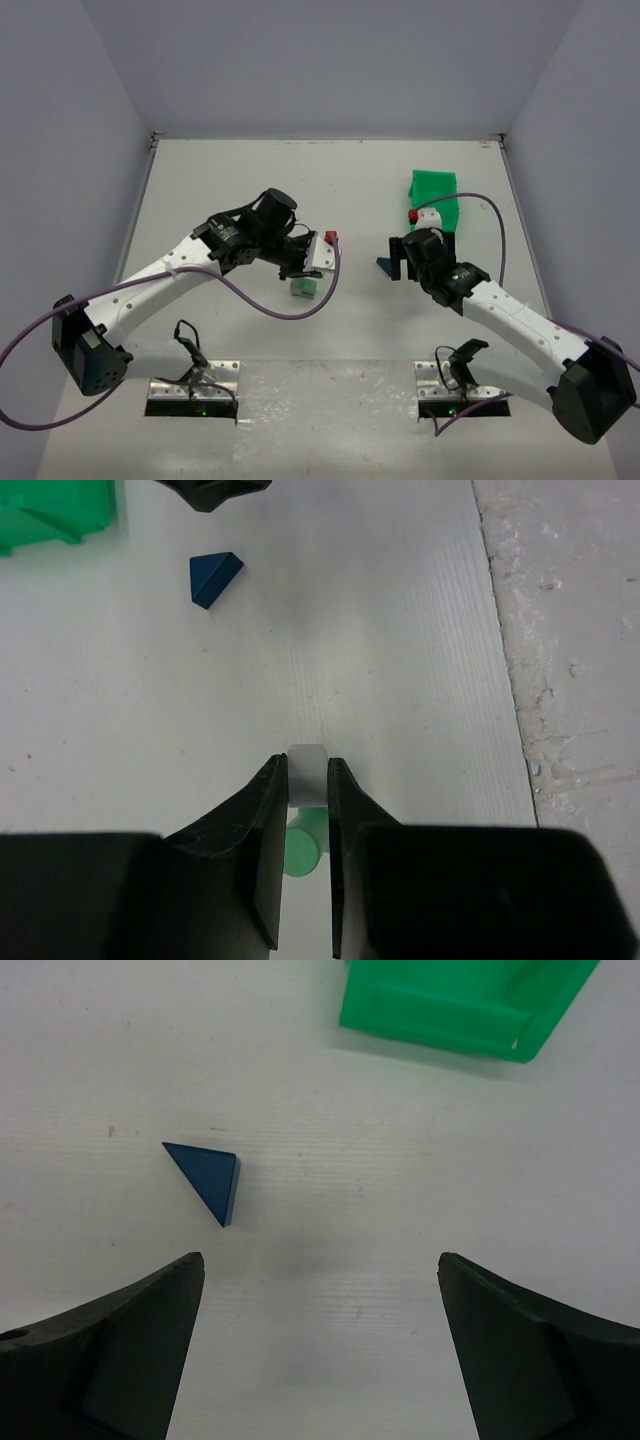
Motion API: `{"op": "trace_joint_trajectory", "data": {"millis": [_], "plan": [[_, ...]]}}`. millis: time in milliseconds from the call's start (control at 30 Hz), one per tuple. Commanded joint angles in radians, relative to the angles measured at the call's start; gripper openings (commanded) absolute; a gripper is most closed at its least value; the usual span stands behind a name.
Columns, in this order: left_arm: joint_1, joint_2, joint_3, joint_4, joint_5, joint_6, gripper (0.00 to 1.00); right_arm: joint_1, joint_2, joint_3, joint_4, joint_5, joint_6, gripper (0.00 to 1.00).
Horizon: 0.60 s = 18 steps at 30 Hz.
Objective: Build the wood block tower
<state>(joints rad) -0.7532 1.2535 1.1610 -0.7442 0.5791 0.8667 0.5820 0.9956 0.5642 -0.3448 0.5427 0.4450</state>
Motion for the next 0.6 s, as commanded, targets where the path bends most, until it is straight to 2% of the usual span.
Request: {"op": "trace_joint_trajectory", "data": {"millis": [0, 567], "plan": [[-0.001, 0.035, 0.0, -0.002, 0.066, 0.06, 0.0, -0.001, 0.057, 0.066, 0.008, -0.072, 0.025, 0.99], [0.05, 0.173, 0.025, -0.043, 0.077, 0.146, 0.0, -0.004, 0.06, 0.044, 0.007, -0.061, 0.009, 0.99]]}}
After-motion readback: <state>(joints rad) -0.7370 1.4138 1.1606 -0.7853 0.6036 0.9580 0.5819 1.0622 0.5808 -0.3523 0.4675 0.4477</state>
